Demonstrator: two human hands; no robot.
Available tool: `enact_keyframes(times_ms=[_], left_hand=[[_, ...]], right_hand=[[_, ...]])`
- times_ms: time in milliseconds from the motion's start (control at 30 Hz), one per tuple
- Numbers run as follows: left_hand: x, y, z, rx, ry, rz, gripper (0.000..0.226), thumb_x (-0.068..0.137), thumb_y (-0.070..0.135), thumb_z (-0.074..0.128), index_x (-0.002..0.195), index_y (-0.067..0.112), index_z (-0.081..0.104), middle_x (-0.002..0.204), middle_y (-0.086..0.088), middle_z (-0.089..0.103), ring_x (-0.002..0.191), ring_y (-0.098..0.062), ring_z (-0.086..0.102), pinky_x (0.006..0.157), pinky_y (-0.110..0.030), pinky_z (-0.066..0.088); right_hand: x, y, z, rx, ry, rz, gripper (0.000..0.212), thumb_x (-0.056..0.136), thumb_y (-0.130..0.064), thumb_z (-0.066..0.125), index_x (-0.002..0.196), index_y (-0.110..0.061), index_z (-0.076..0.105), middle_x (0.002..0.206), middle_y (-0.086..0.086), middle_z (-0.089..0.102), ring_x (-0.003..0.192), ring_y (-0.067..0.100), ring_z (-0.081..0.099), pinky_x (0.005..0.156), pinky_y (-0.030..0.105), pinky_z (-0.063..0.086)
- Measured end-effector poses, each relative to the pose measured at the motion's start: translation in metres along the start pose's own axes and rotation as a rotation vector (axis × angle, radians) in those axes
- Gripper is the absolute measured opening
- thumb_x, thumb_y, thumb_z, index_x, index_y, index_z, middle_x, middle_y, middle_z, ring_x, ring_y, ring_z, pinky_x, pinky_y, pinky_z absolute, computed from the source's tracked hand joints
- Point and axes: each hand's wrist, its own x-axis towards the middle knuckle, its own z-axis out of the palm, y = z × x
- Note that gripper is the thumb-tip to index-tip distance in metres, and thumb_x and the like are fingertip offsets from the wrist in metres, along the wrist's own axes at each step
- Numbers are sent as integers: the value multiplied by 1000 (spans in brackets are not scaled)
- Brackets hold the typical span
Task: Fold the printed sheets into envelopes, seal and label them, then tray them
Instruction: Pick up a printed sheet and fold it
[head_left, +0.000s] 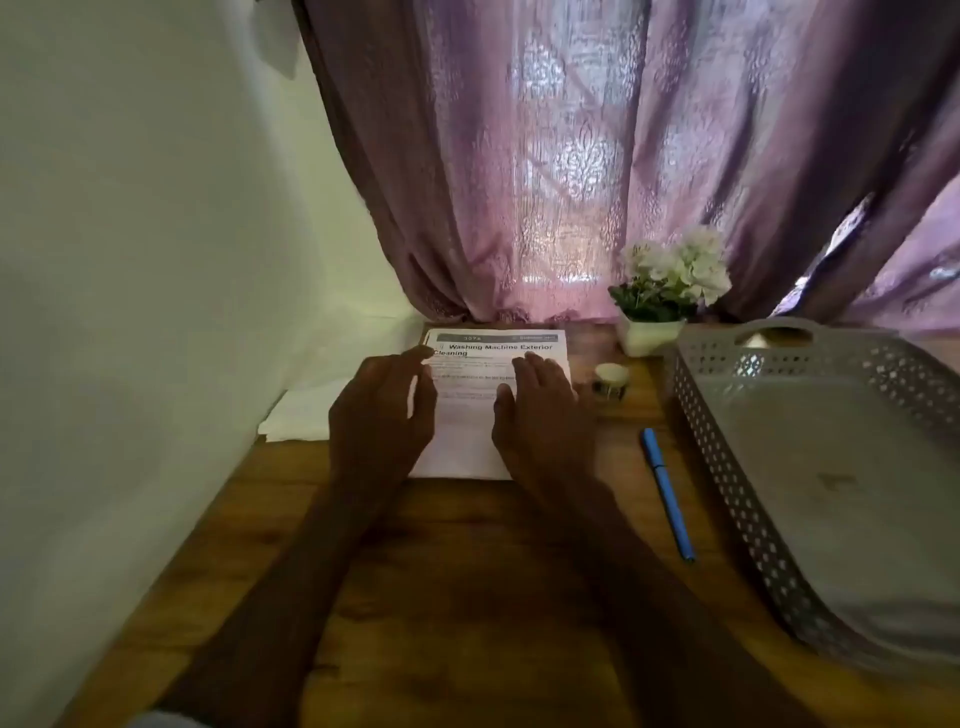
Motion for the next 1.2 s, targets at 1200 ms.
enact_keyframes(times_ms=[1200], left_hand=[[-16, 12, -1, -193, -308, -627, 44, 99, 45, 63, 117, 5, 67, 119, -13, 69, 108, -29, 64, 80, -32, 41]], right_hand=[[-23, 13, -32, -187, -201, 77, 28, 89, -29, 54, 114, -16, 58, 121, 10, 59, 114, 36, 59, 98, 44, 48]])
